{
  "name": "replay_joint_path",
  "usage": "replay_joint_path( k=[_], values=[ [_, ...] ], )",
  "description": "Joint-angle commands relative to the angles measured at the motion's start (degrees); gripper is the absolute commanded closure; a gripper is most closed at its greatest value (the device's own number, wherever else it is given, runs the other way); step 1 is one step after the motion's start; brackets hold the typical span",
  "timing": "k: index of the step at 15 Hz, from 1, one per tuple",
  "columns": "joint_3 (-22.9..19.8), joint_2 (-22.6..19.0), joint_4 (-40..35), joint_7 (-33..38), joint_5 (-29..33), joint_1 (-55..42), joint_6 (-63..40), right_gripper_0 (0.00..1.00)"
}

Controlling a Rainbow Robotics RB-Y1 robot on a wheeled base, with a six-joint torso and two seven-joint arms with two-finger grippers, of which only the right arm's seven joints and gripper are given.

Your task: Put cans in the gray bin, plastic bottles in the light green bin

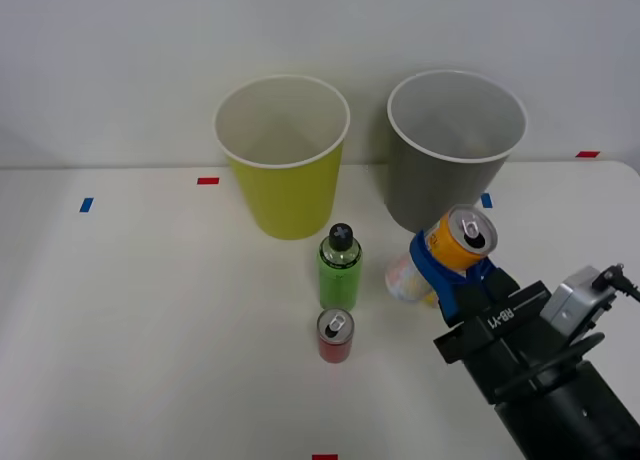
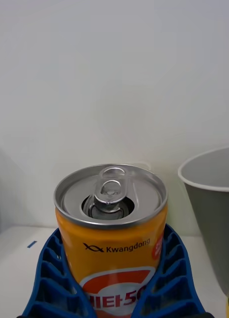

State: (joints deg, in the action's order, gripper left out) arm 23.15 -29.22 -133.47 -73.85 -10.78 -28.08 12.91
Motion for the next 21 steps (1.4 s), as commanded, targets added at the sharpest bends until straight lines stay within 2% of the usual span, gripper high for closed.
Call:
replay_joint_path(
  k=[1, 6, 8, 13, 18, 21],
  values=[
    [-3.37, 7.95, -4.87, 1.42, -1.79, 7.77, -13.53, 1.00],
    [-12.42, 19.47, -4.69, 1.86, -1.79, 24.39, -40.33, 1.00],
    [-16.38, 22.63, -4.60, 1.51, -1.79, 29.57, -48.86, 1.00],
    [-22.18, 26.15, 13.50, -0.69, -1.26, 43.11, -43.67, 1.00],
    [-26.40, 24.39, 23.70, -3.76, -0.73, 51.90, -42.44, 1.00],
    [-28.60, 24.48, 28.00, -13.25, -0.64, 53.57, -41.12, 1.00]
  ],
)
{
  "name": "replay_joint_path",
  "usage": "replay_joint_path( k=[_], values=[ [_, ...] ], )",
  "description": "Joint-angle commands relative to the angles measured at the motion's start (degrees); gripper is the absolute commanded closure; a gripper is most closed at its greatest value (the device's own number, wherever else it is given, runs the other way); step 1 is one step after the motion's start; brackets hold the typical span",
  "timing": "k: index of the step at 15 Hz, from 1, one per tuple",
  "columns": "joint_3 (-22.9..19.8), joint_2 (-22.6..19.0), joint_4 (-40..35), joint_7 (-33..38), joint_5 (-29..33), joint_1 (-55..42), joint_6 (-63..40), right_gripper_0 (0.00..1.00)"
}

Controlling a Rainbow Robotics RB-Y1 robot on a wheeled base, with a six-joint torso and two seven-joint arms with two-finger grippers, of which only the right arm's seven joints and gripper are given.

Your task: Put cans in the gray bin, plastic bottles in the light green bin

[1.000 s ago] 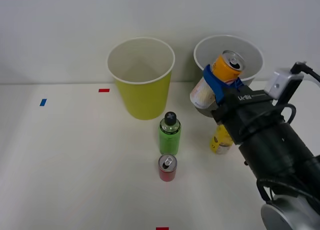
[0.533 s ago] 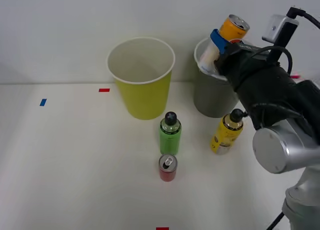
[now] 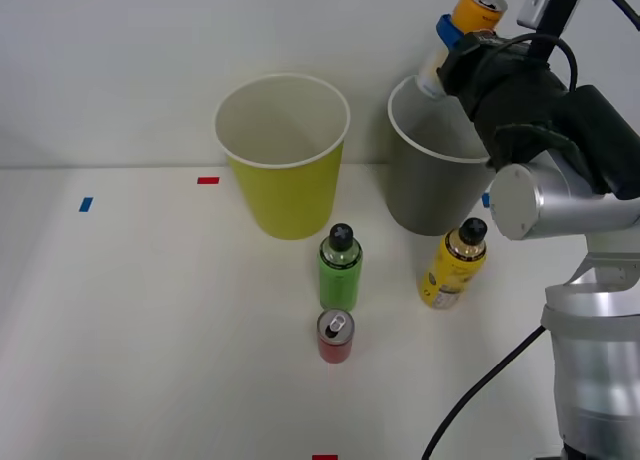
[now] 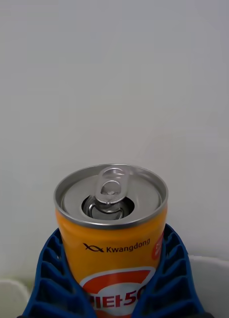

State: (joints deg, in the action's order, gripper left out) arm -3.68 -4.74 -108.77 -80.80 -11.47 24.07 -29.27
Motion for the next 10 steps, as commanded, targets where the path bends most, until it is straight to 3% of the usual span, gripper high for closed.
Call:
replay_joint_path(
  k=[1, 10],
  values=[
    [-2.12, 0.26, 3.92, -6.83, 0.13, 1.50, 0.97, 1.00],
    [-2.21, 0.26, 3.92, -7.80, 0.57, 1.41, 1.23, 1.00]
  ],
)
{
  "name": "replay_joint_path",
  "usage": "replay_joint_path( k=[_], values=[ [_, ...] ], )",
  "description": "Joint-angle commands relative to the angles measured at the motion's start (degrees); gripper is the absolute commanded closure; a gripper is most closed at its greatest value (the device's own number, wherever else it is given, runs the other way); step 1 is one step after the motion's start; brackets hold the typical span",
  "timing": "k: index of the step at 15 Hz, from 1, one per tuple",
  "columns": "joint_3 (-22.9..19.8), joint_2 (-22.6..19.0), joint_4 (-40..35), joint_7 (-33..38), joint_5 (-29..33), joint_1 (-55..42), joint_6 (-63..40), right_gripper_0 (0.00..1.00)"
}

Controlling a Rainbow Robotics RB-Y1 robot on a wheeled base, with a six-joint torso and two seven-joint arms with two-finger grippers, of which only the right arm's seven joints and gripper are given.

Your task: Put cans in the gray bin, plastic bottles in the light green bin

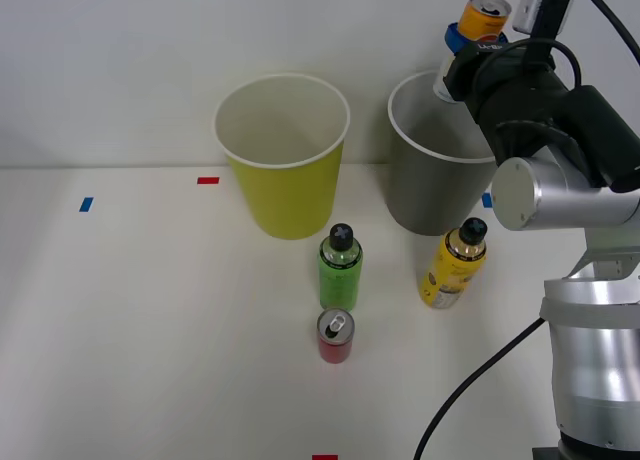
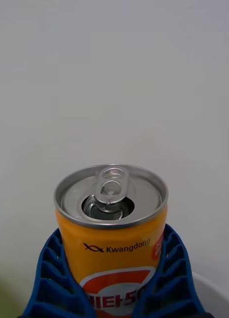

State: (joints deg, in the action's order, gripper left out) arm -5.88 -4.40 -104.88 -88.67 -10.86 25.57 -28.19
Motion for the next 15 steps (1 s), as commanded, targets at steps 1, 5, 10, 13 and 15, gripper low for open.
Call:
replay_joint_path(
  k=[1, 5, 10, 13, 15],
  values=[
    [-0.01, 0.01, 0.02, -0.01, -0.04, 0.01, 0.24, 1.00],
    [0.08, 0.10, 0.02, -0.01, -0.21, -0.08, 0.33, 0.31],
    [0.52, 0.10, 0.02, -0.01, -0.83, -0.52, 0.33, 0.00],
    [0.61, 0.10, -0.07, -0.01, -1.18, -0.52, 0.33, 0.00],
    [0.61, 0.10, 0.02, -0.01, -1.44, -0.52, 0.42, 0.00]
  ],
)
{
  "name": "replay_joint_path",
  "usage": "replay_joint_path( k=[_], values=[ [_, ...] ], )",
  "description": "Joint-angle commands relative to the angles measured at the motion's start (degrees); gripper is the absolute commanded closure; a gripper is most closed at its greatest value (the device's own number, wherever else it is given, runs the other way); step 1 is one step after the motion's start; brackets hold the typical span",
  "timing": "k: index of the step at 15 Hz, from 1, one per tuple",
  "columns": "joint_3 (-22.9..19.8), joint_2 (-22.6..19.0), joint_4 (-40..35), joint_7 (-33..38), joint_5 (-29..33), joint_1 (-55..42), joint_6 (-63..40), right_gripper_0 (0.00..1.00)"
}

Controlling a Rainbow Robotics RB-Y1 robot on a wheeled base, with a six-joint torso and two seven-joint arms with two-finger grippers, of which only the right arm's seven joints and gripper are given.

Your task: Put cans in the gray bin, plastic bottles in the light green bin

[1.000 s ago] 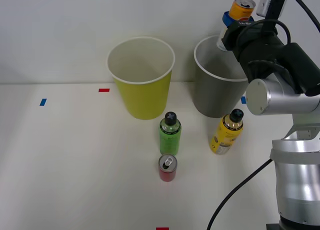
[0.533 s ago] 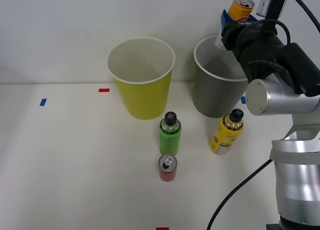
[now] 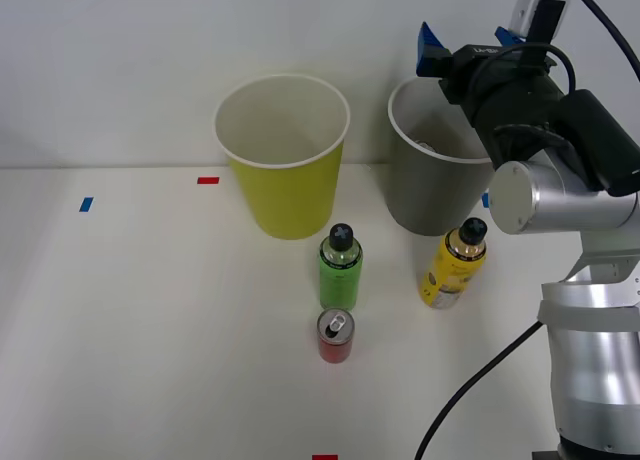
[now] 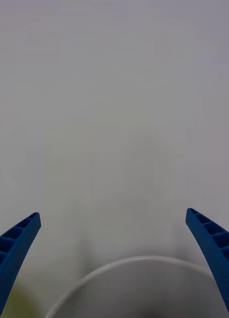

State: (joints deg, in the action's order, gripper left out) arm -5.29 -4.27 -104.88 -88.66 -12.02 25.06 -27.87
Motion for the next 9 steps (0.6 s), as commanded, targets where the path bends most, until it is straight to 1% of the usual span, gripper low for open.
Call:
replay_joint_path(
  k=[1, 6, 9],
  values=[
    [0.02, -0.04, 0.02, -0.02, -0.37, -0.10, 0.10, 0.00],
    [0.37, -0.92, -1.30, -0.46, -0.11, -0.89, 0.71, 0.00],
    [1.69, -2.85, -7.89, -0.02, -0.11, -5.72, 0.71, 0.00]
  ],
)
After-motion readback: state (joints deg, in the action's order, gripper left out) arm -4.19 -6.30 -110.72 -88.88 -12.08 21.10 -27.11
